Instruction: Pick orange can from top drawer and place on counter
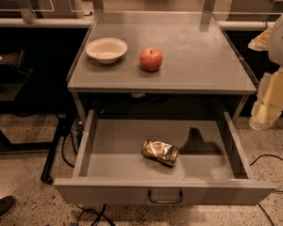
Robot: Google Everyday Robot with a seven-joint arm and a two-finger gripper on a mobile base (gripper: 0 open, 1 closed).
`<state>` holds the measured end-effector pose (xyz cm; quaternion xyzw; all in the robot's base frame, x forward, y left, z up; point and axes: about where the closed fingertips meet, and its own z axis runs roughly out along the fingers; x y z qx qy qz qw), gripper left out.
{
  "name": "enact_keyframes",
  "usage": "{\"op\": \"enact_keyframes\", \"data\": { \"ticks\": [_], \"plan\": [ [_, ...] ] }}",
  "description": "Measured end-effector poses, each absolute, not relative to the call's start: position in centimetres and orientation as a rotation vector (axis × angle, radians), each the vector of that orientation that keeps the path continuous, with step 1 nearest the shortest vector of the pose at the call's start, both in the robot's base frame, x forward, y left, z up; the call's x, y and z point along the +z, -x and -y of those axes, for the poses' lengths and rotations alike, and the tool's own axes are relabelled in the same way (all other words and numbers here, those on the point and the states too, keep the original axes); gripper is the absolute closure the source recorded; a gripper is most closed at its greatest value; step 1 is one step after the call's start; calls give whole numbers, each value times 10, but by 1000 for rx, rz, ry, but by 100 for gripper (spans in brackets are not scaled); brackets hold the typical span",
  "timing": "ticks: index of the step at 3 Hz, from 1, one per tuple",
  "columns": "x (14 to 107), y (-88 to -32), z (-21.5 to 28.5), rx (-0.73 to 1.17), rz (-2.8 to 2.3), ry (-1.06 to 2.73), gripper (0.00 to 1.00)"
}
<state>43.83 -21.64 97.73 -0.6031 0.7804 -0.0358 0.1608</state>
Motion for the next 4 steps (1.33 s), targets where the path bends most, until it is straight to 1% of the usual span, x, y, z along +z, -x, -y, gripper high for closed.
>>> {"op": "enact_keyframes", "data": {
  "ticks": [1, 2, 4],
  "plan": [
    [977, -438, 216, -102, -2229, 1722, 0],
    [972, -444, 201, -88, -2238, 1707, 0],
    [930, -478, 131, -131, -2291, 1655, 0]
  ]
}}
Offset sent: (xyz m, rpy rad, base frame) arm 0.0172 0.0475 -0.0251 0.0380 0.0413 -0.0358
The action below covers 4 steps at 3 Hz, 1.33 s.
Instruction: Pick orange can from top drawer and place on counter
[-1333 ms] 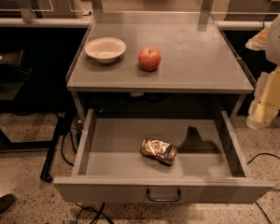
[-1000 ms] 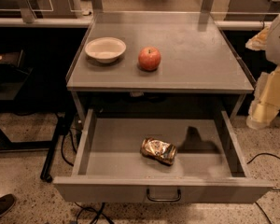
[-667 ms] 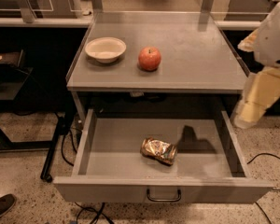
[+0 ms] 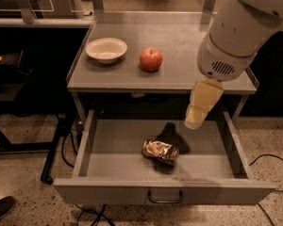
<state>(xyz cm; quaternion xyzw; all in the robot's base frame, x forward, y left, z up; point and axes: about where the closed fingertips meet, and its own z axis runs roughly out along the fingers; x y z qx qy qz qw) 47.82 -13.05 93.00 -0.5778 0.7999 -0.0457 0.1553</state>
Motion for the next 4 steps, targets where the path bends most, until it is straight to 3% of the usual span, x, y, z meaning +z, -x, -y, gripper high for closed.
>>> {"op": "enact_keyframes", "data": {
  "ticks": [4],
  "plan": [
    [825, -472, 99, 5, -2396, 1656, 0]
  ]
}}
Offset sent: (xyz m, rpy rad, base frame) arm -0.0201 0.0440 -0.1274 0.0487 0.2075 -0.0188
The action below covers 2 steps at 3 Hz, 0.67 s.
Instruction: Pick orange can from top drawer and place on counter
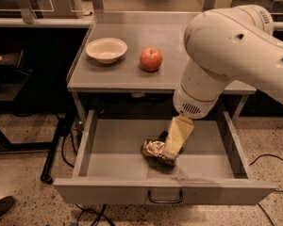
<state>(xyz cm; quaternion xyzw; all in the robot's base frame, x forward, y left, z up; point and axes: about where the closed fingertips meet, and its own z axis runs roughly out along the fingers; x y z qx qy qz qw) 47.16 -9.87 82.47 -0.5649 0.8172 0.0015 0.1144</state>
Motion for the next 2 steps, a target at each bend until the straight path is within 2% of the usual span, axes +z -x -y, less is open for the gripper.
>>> {"op": "enact_keyframes", "data": {
  "ticks": [1, 2],
  "plan": [
    [815, -474, 94, 27, -2391, 1640, 0],
    [765, -509, 83, -70, -2357, 1616, 0]
  ]
}}
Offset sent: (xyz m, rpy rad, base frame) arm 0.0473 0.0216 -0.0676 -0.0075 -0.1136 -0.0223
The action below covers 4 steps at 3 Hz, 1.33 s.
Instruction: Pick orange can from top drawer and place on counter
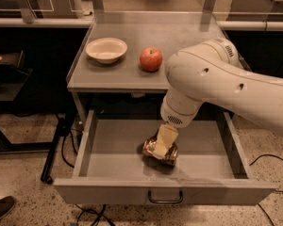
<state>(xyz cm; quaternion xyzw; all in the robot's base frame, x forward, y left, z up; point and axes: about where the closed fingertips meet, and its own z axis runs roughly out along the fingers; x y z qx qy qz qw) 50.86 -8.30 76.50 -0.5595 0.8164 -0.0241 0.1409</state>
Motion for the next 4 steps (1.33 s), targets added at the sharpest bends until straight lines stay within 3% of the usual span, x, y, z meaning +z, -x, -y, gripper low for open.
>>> {"op": "enact_keyframes", "data": {
  "ticks": [4],
  "plan": [
    [680, -522, 66, -122, -2428, 1627, 0]
  ]
}}
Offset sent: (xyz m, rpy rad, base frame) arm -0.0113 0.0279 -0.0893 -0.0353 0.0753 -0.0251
